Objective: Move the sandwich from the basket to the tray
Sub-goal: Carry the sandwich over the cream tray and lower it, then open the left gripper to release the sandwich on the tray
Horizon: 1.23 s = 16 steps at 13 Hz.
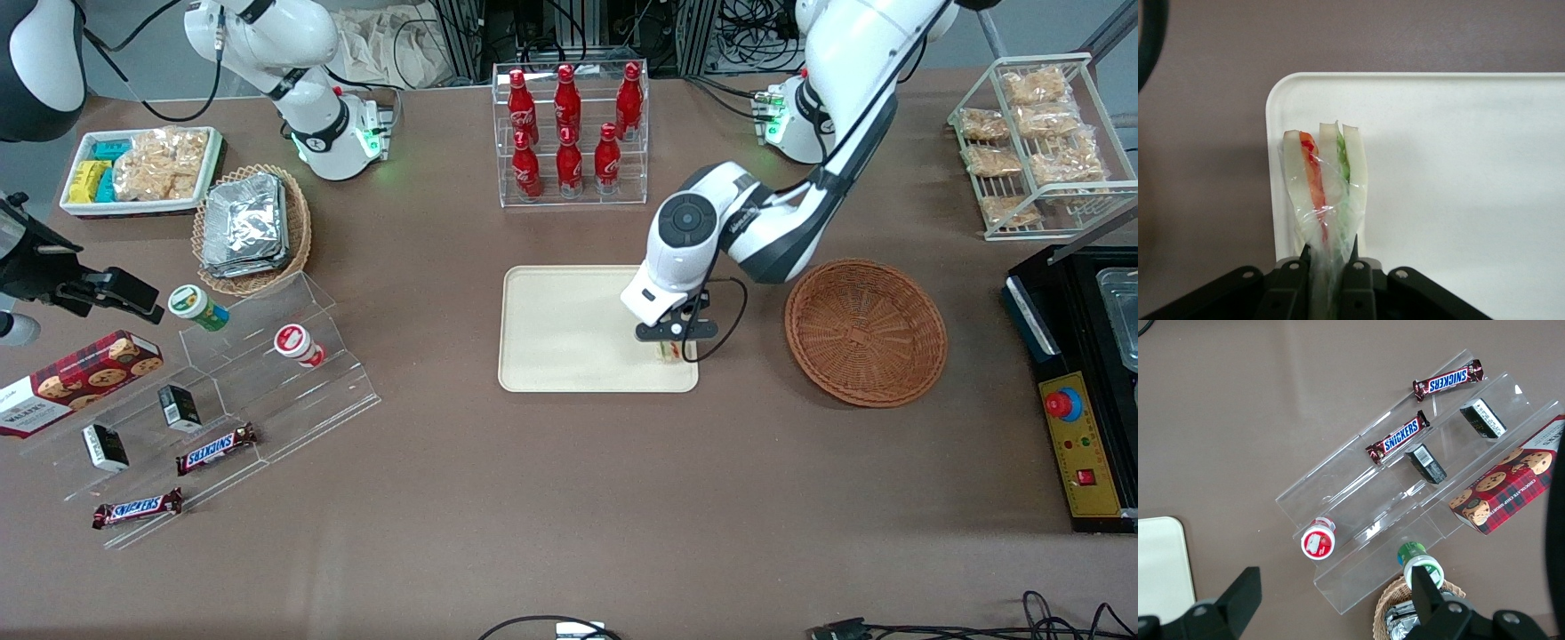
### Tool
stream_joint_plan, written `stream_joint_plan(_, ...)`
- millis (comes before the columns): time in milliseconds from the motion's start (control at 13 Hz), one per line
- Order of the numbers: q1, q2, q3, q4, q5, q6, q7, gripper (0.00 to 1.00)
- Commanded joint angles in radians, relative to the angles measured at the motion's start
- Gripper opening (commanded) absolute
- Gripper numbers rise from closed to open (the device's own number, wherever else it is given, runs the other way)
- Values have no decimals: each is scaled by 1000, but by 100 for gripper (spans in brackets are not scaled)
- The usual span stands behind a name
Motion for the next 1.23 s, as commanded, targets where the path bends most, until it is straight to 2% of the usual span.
stream_joint_plan(0, 4, 34, 19, -22, 46, 78, -18, 0)
stream_joint_plan(308, 4, 43, 19, -30, 46, 99, -18, 0)
stream_joint_plan(385, 4, 43, 19, -28, 46, 99, -18, 6)
stream_joint_plan(538, 6, 43, 19, -28, 46, 99, -21, 100)
stream_joint_plan(846, 6, 25, 19, -24, 45, 73, -21, 100)
stream_joint_plan(1154, 7, -55, 17, 22, 30, -61, -17, 100)
